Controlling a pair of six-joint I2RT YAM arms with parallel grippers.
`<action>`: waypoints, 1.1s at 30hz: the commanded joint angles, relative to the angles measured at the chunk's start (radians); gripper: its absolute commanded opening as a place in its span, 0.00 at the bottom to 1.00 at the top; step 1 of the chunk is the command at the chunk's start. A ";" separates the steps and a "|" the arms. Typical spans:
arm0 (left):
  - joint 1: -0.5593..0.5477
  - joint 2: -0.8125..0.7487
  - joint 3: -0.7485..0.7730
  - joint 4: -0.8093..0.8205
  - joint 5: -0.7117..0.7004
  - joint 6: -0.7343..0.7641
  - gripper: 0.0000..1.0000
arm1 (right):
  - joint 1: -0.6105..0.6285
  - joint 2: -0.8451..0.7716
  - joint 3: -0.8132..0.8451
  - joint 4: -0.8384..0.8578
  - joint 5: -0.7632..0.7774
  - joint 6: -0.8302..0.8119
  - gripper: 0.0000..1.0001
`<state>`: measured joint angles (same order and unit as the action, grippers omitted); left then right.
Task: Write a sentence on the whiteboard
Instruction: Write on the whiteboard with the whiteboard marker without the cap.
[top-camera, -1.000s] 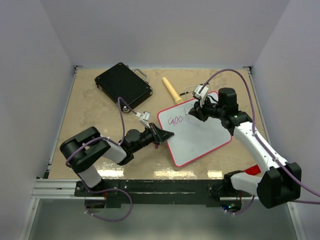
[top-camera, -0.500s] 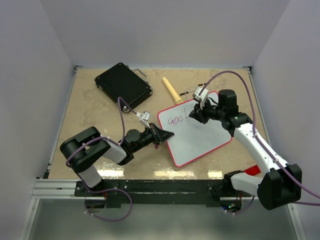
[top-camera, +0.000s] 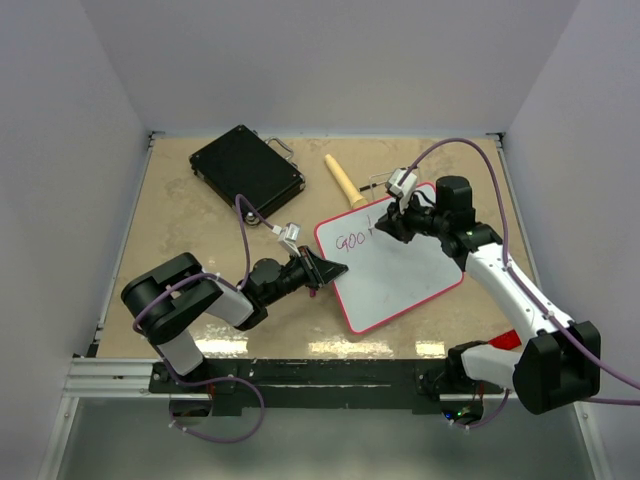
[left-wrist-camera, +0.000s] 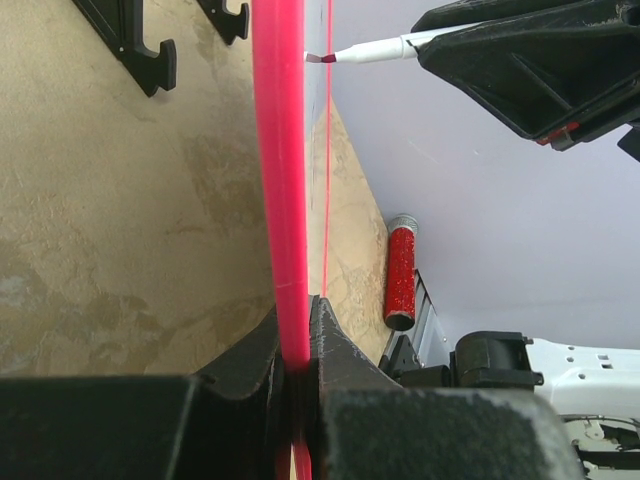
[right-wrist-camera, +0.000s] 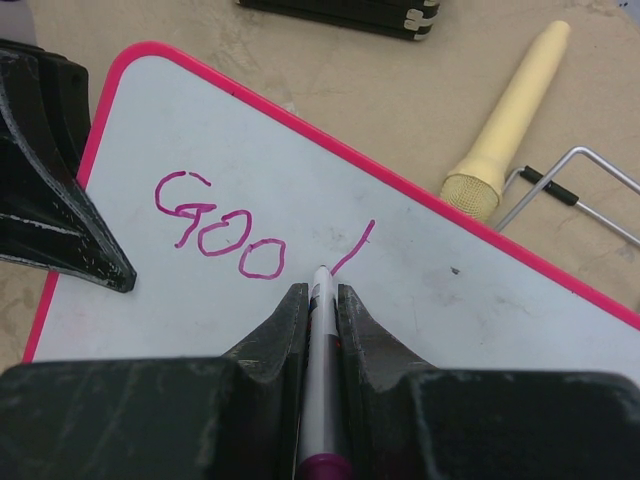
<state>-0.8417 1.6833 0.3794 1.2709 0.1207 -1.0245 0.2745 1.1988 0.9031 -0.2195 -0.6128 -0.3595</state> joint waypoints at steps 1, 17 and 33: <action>-0.007 0.006 0.010 0.257 0.046 0.073 0.00 | 0.002 0.004 0.030 0.035 -0.056 0.007 0.00; -0.005 -0.007 0.006 0.249 0.043 0.078 0.00 | 0.003 -0.025 0.014 -0.122 -0.065 -0.107 0.00; -0.005 -0.008 0.006 0.246 0.046 0.078 0.00 | 0.003 -0.050 0.017 -0.063 0.030 -0.075 0.00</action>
<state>-0.8417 1.6844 0.3794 1.2758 0.1261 -1.0229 0.2749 1.1690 0.9031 -0.3298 -0.6098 -0.4465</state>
